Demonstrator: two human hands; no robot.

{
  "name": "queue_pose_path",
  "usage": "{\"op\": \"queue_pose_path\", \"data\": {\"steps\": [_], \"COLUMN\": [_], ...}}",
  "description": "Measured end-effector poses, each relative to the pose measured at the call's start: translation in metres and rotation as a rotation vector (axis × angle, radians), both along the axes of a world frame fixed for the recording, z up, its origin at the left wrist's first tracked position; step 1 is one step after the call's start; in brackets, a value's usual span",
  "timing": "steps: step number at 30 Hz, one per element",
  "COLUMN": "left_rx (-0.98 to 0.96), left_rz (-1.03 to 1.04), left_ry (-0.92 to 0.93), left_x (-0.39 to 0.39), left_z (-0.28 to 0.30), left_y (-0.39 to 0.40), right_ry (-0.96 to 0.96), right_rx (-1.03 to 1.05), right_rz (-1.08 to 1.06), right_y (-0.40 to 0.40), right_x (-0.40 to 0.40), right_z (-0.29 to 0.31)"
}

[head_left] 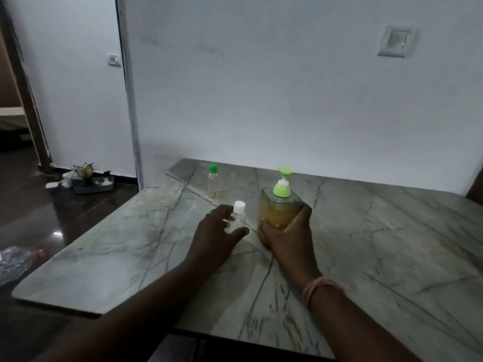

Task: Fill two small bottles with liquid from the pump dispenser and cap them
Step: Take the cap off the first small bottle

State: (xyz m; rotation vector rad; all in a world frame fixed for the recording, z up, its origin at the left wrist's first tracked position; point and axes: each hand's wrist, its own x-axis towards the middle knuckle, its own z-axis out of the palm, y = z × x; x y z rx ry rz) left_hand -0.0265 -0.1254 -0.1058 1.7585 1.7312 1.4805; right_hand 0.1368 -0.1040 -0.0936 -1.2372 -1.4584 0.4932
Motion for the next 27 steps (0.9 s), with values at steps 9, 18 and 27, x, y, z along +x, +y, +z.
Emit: {"op": "queue_pose_path", "data": {"steps": [9, 18, 27], "left_rx": [0.065, 0.074, -0.032], "left_rz": [-0.091, -0.027, -0.107], "left_ry": [-0.019, -0.07, -0.203], "left_x": [-0.003, -0.012, -0.019], "left_z": [-0.003, -0.003, 0.006], "left_y": [0.002, -0.004, -0.003], "right_ry": [-0.424, -0.6, -0.675], "right_rx": [0.38, 0.095, -0.09], "right_rz": [0.021, -0.003, 0.35], "right_y": [-0.039, 0.004, 0.016], "right_x": [-0.023, -0.061, -0.045], "right_z": [0.05, 0.059, 0.085]}}
